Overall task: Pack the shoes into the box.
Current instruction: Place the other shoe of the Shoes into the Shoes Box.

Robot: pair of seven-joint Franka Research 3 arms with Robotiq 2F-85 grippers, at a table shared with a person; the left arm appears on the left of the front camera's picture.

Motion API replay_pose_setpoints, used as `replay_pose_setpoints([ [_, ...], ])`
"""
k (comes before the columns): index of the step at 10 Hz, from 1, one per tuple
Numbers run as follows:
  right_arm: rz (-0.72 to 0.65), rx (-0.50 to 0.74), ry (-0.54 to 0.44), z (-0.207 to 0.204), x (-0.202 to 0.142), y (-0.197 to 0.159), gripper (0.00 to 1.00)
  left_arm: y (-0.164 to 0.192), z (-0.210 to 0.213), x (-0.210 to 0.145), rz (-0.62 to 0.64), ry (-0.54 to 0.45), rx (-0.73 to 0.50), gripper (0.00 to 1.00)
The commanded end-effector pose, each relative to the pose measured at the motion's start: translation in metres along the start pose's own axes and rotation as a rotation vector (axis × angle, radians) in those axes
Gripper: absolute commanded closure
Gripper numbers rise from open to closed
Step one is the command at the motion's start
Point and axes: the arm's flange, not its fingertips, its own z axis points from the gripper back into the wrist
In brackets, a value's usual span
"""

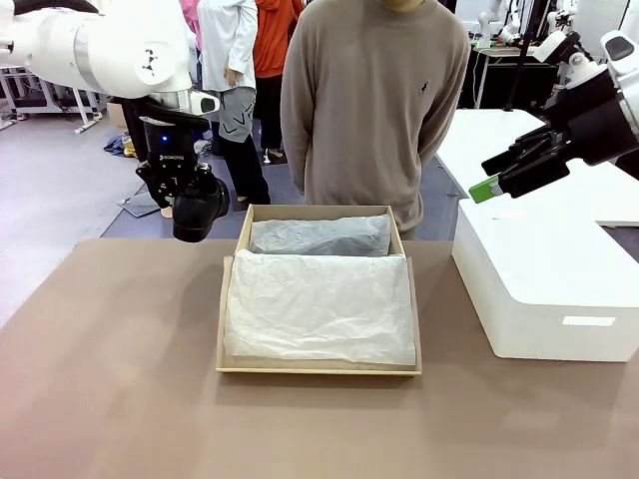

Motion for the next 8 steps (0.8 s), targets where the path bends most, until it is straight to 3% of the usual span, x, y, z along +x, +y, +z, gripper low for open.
replay_pose_setpoints([
  [1, 0.021, 0.015, -0.027, -0.002, 0.000, -0.004, 0.00, 0.004, 0.003, -0.001, -0.006, -0.006, -0.018, 1.00],
  [3, 0.021, 0.015, -0.027, -0.002, 0.000, -0.004, 0.00, -0.001, 0.004, 0.005, 0.039, -0.011, 0.008, 1.00],
  [5, 0.021, 0.015, -0.027, -0.002, 0.000, -0.004, 0.00, -0.020, 0.026, 0.008, 0.235, -0.054, 0.053, 1.00],
  [8, 0.021, 0.015, -0.027, -0.002, 0.000, -0.004, 0.00, -0.076, 0.046, 0.007, 0.448, -0.055, 0.070, 1.00],
])
